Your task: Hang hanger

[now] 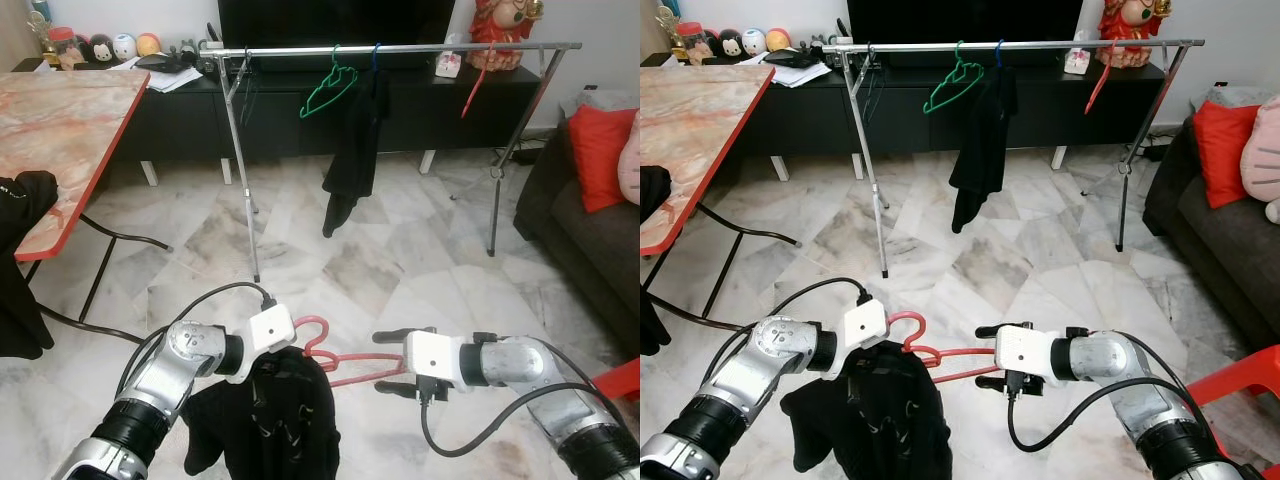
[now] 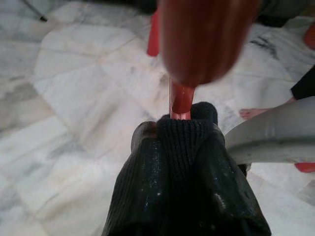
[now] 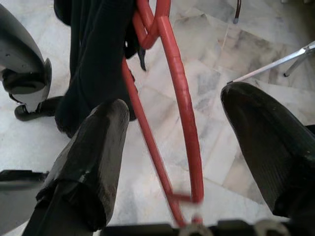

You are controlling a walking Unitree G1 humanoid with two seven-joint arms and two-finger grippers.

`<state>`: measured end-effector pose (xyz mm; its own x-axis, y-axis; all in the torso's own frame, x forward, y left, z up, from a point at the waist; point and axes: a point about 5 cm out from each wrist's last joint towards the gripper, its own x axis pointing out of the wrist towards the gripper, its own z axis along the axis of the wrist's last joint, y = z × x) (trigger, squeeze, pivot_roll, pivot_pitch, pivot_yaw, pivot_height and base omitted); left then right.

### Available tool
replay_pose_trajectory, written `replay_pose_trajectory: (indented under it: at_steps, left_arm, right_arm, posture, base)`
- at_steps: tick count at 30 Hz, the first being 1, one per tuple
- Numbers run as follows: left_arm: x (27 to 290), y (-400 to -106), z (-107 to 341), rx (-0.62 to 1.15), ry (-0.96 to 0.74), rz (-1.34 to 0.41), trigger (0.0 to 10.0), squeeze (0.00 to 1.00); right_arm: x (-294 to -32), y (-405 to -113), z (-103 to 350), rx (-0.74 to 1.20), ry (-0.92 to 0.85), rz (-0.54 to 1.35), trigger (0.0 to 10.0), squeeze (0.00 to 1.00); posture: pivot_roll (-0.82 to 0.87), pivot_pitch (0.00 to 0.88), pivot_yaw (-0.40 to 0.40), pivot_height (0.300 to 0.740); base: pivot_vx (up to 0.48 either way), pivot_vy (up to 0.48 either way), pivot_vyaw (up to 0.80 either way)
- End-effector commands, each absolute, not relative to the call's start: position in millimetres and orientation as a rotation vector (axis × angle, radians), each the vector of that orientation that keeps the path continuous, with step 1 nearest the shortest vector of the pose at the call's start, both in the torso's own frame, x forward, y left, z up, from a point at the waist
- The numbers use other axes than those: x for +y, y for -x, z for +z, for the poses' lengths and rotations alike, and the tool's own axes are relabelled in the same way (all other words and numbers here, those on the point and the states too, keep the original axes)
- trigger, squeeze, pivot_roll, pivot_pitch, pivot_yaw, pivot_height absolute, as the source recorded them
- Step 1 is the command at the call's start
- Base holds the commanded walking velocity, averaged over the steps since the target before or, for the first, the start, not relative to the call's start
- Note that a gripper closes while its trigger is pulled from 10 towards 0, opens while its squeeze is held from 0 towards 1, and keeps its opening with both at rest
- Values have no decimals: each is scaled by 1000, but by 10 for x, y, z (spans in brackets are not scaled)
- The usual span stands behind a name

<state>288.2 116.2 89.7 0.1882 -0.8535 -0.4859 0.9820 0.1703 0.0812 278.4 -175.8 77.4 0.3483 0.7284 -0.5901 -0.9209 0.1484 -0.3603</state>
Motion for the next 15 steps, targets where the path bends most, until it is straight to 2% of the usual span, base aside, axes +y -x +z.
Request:
replay_pose_trajectory:
  at_steps: [1, 10, 15]
  left_arm:
    - [1104, -2844, 964, 341, -426, -1397, 10000, 0]
    - [1056, -2787, 1051, 336, -438, -1462, 10000, 0]
    - [1045, -2775, 1045, 343, -438, -1459, 10000, 0]
  right_arm:
    - [-1732, -2790, 801, 290, 750, 1231, 10000, 0]
    - [-1662, -2856, 845, 245, 781, 1219, 10000, 0]
    - [-1627, -2782, 813, 282, 740, 1303, 10000, 0]
  posture:
    - [-124, 0, -54, 740]
    - [-125, 0, -61, 740]
    - [-123, 0, -63, 740]
  base:
    - [0, 0, 0]
    - [0, 0, 0]
    - [0, 0, 0]
